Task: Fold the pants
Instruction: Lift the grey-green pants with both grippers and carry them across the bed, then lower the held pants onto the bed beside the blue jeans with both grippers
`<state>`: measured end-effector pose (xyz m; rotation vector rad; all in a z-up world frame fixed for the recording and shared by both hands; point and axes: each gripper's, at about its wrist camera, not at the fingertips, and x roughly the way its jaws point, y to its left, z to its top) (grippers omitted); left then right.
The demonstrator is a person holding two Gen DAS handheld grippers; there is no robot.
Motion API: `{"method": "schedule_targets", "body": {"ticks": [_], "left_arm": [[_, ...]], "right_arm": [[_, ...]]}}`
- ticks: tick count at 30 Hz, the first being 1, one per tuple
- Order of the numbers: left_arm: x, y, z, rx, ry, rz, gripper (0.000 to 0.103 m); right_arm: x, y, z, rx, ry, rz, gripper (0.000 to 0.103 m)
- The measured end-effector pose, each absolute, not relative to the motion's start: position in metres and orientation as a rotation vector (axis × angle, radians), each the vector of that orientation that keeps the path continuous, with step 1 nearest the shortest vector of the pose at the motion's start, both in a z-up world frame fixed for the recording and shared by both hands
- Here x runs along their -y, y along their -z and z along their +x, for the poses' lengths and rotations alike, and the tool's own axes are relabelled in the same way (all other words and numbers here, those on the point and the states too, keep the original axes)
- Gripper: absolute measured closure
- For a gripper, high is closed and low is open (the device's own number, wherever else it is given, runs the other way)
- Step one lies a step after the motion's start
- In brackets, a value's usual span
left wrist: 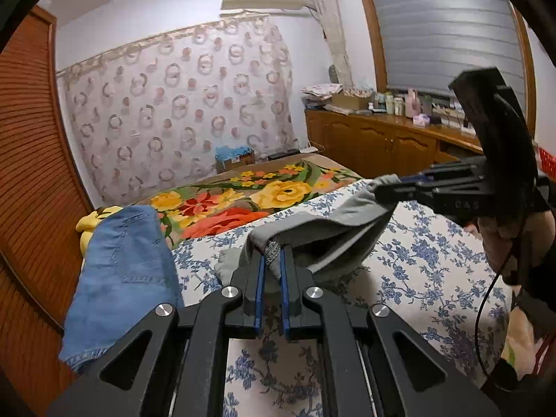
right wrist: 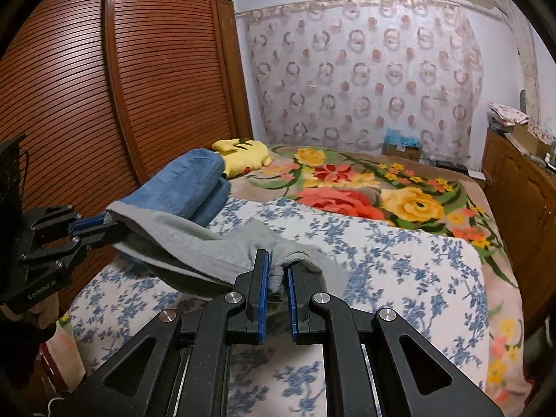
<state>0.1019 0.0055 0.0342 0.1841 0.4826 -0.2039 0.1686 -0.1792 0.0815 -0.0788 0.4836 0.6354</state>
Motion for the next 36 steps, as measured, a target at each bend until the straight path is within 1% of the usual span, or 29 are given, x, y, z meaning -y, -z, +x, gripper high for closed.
{"method": "schedule_targets", "body": {"ticks": [5, 11, 21, 28, 36], "left_arm": [[-0.017, -0.036, 0.078, -0.461, 0.196, 0.158, 0.094], [-0.014, -0.031, 0.047, -0.463, 0.210, 0.157, 0.094], [0.000, 0.014, 0.003, -0.554, 0.254, 0.133, 0.094], [0.001, 0.031, -0.013, -0.603, 0.266, 0.120, 0.094], [-0.001, 0.031, -0.023, -0.612, 0.270, 0.107, 0.094]], "right_arm": [[0.174, -0.077, 0.144, -0.457, -0.672, -0.072, 0.093], [0.173, -0.056, 0.125, -0.463, -0.699, -0.071, 0.093], [0.181, -0.024, 0.079, -0.557, -0.688, -0.093, 0.093], [0.187, -0.015, 0.061, -0.580, -0.695, -0.039, 0.093], [0.185, -0.009, 0.043, -0.580, -0.695, -0.060, 0.093]]}}
